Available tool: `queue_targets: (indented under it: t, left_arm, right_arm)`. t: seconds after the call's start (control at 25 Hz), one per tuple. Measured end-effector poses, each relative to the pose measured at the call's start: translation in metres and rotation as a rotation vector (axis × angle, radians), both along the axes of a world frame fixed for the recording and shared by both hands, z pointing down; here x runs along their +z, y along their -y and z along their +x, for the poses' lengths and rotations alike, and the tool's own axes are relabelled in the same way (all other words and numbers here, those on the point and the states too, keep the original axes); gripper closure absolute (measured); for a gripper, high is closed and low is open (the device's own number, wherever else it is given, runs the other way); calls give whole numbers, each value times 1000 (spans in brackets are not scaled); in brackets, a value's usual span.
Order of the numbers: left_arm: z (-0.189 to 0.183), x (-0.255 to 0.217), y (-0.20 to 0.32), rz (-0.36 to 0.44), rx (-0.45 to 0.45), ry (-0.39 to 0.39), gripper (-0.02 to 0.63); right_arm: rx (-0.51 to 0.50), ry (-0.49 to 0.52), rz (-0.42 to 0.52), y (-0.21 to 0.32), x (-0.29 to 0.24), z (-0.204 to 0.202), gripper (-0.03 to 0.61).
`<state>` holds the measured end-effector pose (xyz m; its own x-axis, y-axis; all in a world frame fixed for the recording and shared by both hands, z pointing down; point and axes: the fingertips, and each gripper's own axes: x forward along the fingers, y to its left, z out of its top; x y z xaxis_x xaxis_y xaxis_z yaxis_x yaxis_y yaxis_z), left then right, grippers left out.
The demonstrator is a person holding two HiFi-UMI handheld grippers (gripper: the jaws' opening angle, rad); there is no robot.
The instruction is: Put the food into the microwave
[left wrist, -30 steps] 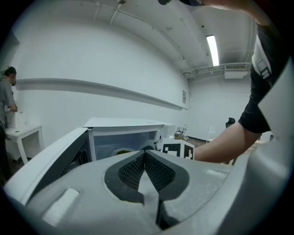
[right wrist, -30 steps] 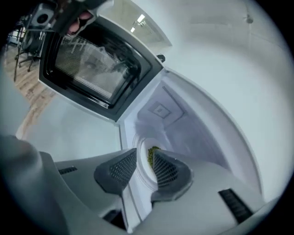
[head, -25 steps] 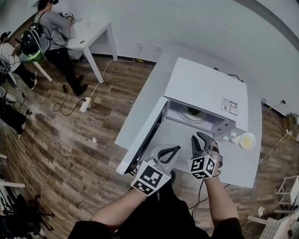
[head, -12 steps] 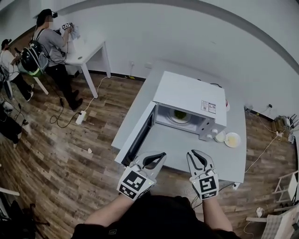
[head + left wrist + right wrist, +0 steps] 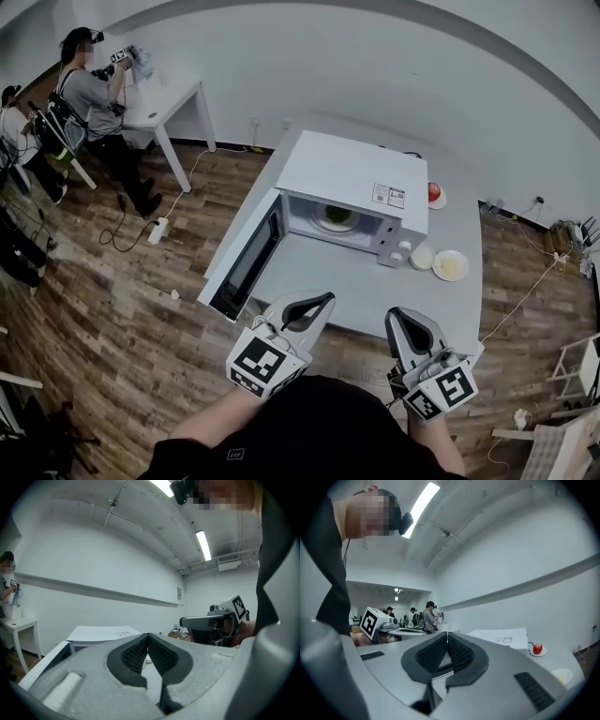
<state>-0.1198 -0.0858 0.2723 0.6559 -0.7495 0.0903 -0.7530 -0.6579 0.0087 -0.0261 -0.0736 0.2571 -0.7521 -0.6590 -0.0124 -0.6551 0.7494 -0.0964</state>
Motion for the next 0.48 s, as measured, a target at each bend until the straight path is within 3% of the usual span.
queue_targets:
  t: [0.2, 0.48]
  left_arm:
    - [32, -6, -14, 1, 28, -14, 604]
    - [53, -2, -32, -30, 42, -34, 605]
  right_arm:
    - [13, 38, -51, -12, 6, 37, 563]
    - [-11, 85, -83, -27, 7, 54, 565]
